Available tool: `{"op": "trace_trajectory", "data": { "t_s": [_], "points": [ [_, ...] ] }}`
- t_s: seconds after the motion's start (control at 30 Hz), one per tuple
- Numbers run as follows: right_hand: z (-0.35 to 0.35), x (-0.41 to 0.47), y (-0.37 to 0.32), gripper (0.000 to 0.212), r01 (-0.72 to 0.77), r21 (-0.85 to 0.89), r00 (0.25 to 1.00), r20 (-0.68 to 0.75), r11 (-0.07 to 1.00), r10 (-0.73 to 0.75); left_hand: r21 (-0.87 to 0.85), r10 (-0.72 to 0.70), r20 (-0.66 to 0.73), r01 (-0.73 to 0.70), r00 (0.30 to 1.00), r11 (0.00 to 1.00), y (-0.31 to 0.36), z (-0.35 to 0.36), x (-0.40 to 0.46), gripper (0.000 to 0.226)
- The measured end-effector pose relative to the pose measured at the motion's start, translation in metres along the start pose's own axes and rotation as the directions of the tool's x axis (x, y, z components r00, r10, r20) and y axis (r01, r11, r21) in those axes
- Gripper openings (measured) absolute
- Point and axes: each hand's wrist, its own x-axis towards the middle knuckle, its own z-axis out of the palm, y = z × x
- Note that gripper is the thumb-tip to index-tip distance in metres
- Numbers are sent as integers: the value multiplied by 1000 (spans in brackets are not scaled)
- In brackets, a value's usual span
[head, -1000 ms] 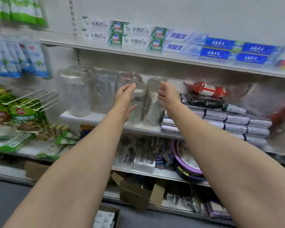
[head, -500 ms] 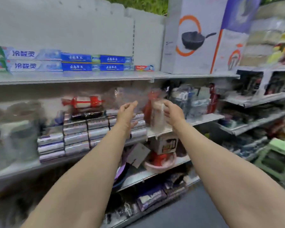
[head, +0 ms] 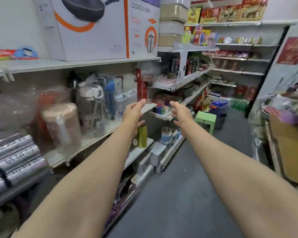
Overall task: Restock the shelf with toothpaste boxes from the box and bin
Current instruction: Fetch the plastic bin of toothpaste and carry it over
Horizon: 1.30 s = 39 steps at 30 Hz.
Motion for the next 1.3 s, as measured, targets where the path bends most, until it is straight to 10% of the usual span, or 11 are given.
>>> {"op": "trace_trajectory", "data": {
  "t_s": [0.13, 0.3, 0.57, 0.87, 1.3],
  "points": [
    [-29, 69, 16, 76, -56, -2, 994, -94, 998, 55, 26, -54, 119, 51, 991, 998, -18, 54, 73, 22],
    [-63, 165, 8, 24, -97, 27, 963, -250, 995, 100, 76, -121, 284, 104, 951, 992, -23, 127, 180, 23],
    [-129, 286, 1, 26, -123, 89, 903, -404, 988, 149, 131, -193, 502, 147, 843, 980, -43, 254, 308, 27],
    [-235, 424, 20, 11, -122, 92, 865, -478, 988, 151, 165, -223, 549, 157, 806, 974, -101, 417, 419, 46],
    [-419, 680, 21, 21, -108, 124, 889, -433, 986, 152, 159, -238, 498, 182, 834, 970, -131, 682, 578, 15]
  ]
}}
